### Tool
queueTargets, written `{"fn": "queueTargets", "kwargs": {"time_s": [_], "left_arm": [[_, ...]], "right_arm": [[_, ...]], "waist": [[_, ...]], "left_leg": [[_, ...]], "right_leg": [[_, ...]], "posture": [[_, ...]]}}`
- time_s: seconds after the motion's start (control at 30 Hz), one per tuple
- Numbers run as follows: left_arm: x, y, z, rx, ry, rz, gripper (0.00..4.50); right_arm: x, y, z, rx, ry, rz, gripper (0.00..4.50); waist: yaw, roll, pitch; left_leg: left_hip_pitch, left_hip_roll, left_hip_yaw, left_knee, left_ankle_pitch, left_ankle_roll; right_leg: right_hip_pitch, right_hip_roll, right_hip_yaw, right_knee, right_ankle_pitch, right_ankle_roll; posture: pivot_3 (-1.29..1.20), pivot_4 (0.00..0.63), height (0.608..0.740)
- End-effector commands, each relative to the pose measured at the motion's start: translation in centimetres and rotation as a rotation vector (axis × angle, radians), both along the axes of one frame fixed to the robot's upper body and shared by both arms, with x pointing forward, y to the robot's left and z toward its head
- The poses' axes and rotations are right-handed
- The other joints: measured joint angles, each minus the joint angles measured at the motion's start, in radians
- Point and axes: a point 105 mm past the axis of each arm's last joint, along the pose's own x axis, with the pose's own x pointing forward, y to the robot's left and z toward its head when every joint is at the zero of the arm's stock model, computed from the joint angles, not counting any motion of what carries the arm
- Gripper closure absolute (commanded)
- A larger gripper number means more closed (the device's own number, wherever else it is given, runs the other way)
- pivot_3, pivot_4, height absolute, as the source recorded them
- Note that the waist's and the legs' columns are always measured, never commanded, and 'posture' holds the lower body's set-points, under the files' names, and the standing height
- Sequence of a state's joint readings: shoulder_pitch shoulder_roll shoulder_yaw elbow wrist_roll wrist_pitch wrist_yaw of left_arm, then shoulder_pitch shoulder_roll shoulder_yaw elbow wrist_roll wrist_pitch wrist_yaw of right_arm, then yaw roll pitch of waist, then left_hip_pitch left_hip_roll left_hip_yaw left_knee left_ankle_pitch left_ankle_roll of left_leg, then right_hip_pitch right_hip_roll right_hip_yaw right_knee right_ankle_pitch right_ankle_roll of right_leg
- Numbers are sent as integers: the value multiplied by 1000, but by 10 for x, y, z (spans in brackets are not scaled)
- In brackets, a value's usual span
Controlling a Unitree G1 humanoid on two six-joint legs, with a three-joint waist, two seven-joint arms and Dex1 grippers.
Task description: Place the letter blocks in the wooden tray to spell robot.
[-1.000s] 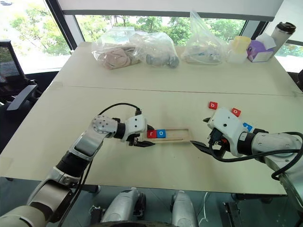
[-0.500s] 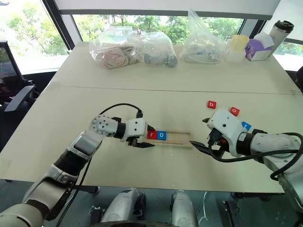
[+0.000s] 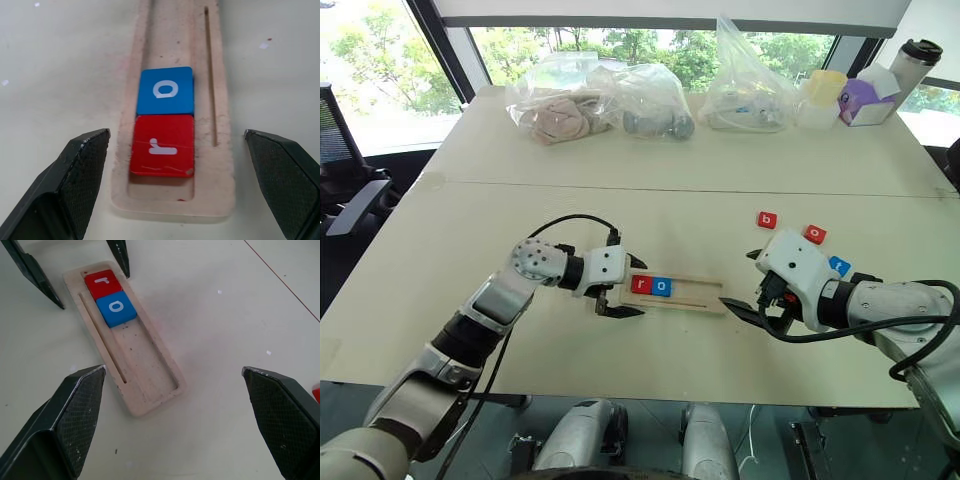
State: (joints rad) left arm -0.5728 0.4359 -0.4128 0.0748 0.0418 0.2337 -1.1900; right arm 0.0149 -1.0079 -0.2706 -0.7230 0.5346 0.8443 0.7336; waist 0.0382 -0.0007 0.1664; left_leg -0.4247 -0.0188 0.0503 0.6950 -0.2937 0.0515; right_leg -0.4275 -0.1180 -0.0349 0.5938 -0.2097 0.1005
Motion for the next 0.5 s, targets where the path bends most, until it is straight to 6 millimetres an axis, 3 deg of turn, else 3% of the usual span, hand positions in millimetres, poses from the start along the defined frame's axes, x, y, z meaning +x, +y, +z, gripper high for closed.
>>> {"fn": "queueTargets", "kwargs": {"time_s": [0.03, 0.3, 0.5], "left_arm": [[-6, 0, 27, -111, 34, -17, 38], [5, 37, 74, -161, -31, 95, 38], [-8, 71, 98, -186, 24, 103, 38]], "right_arm": [[0, 5, 7, 3, -36, 26, 0], [4, 2, 11, 25, -37, 26, 0], [19, -4, 14, 51, -52, 1, 0]], "waist": [[0, 0, 0], [-1, -1, 1], [-1, -1, 1]], "left_leg": [[0, 0, 0, 0, 0, 0], [-1, 0, 0, 2, 0, 0], [-1, 0, 0, 2, 0, 0]], "right_leg": [[0, 0, 0, 0, 0, 0], [0, 1, -1, 2, 0, 0], [0, 4, -1, 2, 0, 0]], "posture": [[0, 150, 740], [0, 150, 740], [0, 150, 740]]}}
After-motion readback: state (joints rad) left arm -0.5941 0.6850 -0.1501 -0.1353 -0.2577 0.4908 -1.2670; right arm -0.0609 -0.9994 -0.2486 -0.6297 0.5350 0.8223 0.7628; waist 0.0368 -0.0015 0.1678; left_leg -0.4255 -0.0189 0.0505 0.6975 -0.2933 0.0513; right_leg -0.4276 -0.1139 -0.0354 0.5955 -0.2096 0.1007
